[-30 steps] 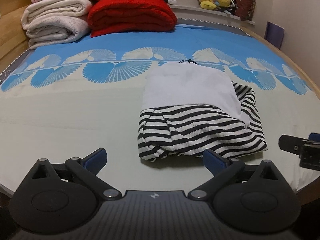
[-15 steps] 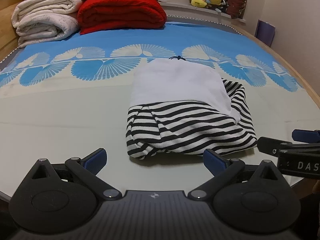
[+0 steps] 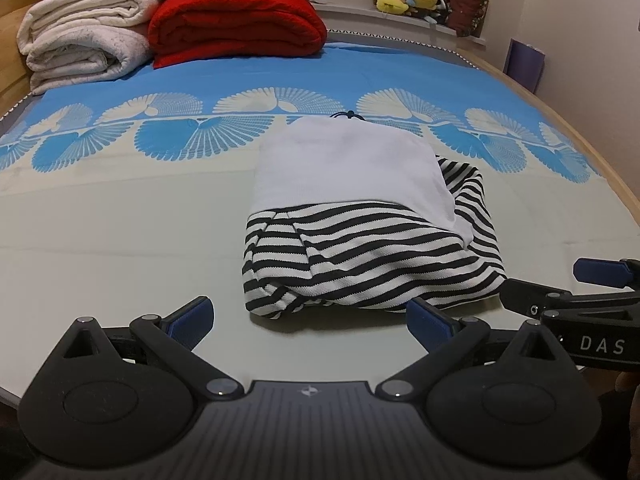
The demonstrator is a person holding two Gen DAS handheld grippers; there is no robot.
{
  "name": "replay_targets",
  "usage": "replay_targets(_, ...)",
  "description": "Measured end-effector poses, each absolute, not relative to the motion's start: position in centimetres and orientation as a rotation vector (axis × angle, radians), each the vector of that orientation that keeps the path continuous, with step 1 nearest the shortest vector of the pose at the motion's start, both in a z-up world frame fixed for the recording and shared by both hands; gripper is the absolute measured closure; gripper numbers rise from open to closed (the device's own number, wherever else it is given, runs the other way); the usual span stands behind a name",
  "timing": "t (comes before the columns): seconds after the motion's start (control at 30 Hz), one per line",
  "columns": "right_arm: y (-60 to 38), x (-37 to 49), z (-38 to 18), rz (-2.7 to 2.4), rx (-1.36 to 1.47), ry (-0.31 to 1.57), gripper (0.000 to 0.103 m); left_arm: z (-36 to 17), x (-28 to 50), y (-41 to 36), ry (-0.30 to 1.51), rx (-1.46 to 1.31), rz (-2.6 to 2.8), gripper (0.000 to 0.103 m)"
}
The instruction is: Fold small clothes
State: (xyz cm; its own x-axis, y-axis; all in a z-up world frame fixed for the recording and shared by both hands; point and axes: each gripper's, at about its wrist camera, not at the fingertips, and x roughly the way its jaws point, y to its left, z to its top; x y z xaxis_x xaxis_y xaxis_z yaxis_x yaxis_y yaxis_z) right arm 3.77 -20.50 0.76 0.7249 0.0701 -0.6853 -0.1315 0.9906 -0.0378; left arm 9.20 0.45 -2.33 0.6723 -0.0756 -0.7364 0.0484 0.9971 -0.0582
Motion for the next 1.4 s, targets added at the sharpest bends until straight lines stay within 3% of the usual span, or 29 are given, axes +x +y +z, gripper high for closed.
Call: replay_targets(1.4,-20.42,3.67,0.51,0.110,-0.083,0.758,0.013,-2.41,9.27,0.32,0.839,-0.045,-0.068,0.001)
